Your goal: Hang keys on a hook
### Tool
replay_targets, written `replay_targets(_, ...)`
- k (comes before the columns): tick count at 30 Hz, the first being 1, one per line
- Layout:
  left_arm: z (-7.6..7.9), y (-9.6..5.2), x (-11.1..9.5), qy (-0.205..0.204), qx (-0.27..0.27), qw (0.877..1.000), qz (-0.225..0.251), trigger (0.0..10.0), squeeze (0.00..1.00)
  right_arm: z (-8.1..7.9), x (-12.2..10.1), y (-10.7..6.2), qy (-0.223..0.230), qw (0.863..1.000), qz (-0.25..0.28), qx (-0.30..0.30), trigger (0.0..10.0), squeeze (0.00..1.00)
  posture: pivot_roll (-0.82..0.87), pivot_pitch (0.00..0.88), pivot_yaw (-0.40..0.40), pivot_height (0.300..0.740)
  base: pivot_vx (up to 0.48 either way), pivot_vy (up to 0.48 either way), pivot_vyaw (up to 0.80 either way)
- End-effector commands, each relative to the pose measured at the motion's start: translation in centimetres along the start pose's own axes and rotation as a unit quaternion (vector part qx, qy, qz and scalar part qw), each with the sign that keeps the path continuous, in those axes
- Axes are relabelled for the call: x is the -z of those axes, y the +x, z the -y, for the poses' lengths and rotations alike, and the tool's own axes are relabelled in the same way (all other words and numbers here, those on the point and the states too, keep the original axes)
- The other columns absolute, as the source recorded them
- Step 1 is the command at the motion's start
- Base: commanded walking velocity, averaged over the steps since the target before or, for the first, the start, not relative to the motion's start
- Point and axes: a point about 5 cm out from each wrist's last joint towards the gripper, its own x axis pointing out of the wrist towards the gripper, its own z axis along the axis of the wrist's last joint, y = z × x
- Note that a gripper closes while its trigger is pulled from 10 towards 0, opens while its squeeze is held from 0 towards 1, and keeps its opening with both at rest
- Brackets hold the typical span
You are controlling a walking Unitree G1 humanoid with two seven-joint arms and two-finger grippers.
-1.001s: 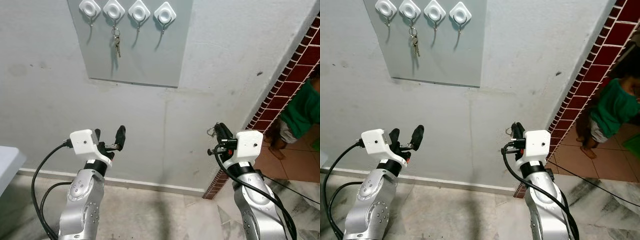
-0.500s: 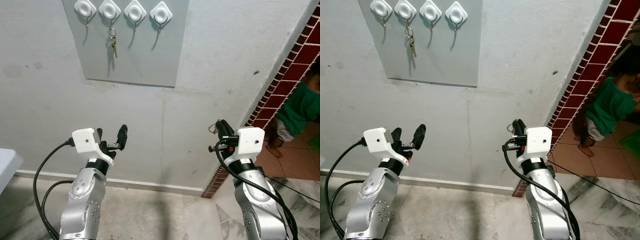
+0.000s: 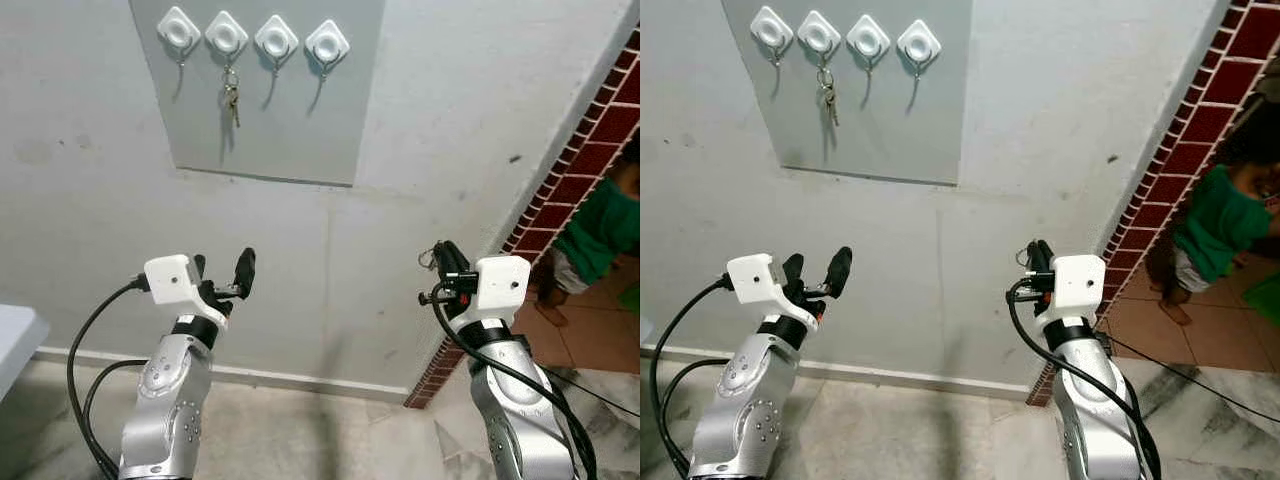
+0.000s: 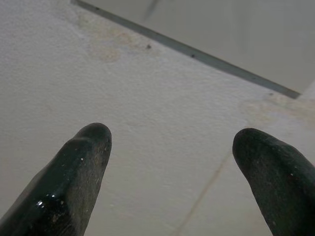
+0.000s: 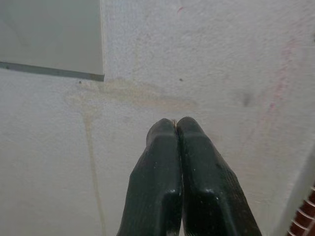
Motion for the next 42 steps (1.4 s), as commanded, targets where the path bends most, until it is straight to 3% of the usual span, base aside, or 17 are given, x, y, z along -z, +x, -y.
replay_targets(1,0.2,0.3,-0.3,0.002,0.005,1.0,0.003,10.0,0.0,0.1,-0.5,0.1,-0.002,1.0,0.008,-0.002,10.0,0.0,-0.03,0.024,-0.022,0.732,0.27,0.0,0.0)
replay_targets(10,0.4,0.2,-0.2,0.002,0.003,1.0,0.002,10.0,0.0,0.1,-0.4,-0.1,-0.003,1.0,0.005,-0.003,10.0,0.0,-0.03,0.036,-0.024,0.732,0.268,0.0,0.0)
replay_targets(12,0.3,0.1,0.0,0.01,-0.016,1.0,0.0,10.0,0.0,0.1,-0.4,-0.1,-0.003,1.0,0.004,-0.003,10.0,0.0,-0.03,0.038,-0.025,0.732,0.0,0.0,0.0)
replay_targets(32,0.5,-0.1,0.1,0.014,-0.019,1.0,0.002,10.0,0.0,0.0,-0.3,-0.1,-0.003,1.0,-0.002,-0.01,10.0,0.0,-0.03,0.055,-0.028,0.732,0.0,0.0,0.0)
replay_targets(37,1.5,0.1,-0.2,0.047,0.017,0.999,0.004,10.0,0.0,-0.1,-0.4,0.1,-0.004,1.0,-0.002,-0.014,10.0,0.0,-0.03,0.057,-0.023,0.732,0.0,0.0,0.0)
replay_targets(42,3.7,0.6,-0.9,0.096,0.092,0.991,0.015,10.0,0.0,-0.5,-1.1,1.7,-0.008,0.999,0.015,-0.047,10.0,0.0,-0.03,0.06,-0.022,0.732,0.0,0.0,0.0)
